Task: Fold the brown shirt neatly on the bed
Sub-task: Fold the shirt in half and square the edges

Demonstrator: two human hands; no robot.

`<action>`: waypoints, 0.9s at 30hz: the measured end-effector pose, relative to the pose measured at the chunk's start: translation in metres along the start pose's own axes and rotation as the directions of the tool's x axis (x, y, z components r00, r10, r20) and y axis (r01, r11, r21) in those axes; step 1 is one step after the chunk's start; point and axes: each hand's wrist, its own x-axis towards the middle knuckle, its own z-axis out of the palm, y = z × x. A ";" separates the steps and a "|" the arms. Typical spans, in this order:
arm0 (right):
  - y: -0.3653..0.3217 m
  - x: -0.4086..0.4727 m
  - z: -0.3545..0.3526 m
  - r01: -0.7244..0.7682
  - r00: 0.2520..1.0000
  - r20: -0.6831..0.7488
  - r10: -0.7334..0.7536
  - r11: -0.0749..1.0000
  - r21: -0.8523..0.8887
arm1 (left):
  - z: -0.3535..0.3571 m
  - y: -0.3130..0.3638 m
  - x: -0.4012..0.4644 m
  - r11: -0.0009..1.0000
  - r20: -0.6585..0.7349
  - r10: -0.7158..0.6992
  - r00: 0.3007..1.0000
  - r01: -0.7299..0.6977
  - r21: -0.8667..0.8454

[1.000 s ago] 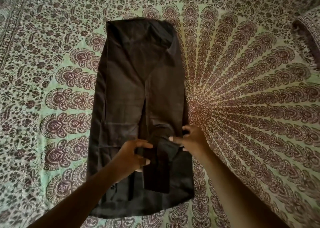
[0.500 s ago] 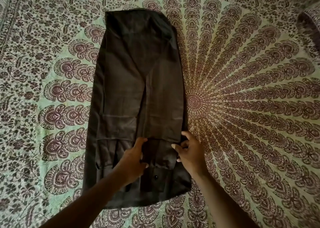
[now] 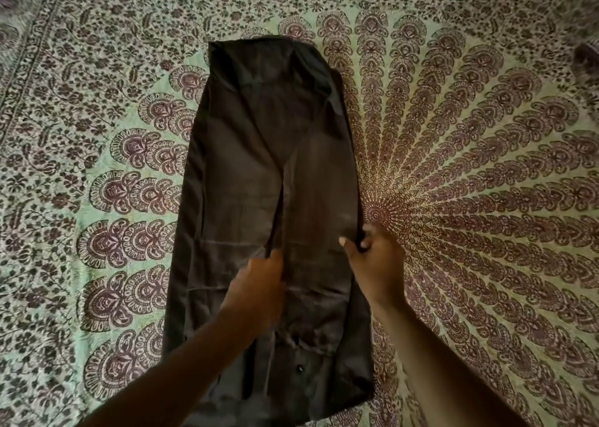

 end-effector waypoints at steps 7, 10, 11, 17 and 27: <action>-0.048 0.106 0.007 0.036 0.999 -0.029 -0.035 0.998 0.045 | -0.066 0.026 0.113 0.973 -0.251 0.169 0.953 -0.201 -0.110; -0.061 0.144 0.016 0.069 0.996 -0.067 -0.066 0.997 0.042 | -0.075 0.040 0.164 0.971 -0.290 0.118 0.950 -0.172 -0.169; -0.066 0.156 0.020 0.084 0.993 -0.083 -0.081 0.996 0.041 | -0.076 0.043 0.179 0.969 -0.296 0.090 0.951 -0.152 -0.195; -0.108 0.232 0.041 0.165 0.975 -0.135 -0.178 0.981 -0.101 | -0.092 0.048 0.237 0.835 -0.219 -0.212 0.952 0.060 -0.547; -0.156 0.334 0.053 0.096 0.987 -0.137 -0.079 0.988 0.120 | -0.100 0.028 0.259 0.831 -0.046 -0.158 0.986 0.108 -0.546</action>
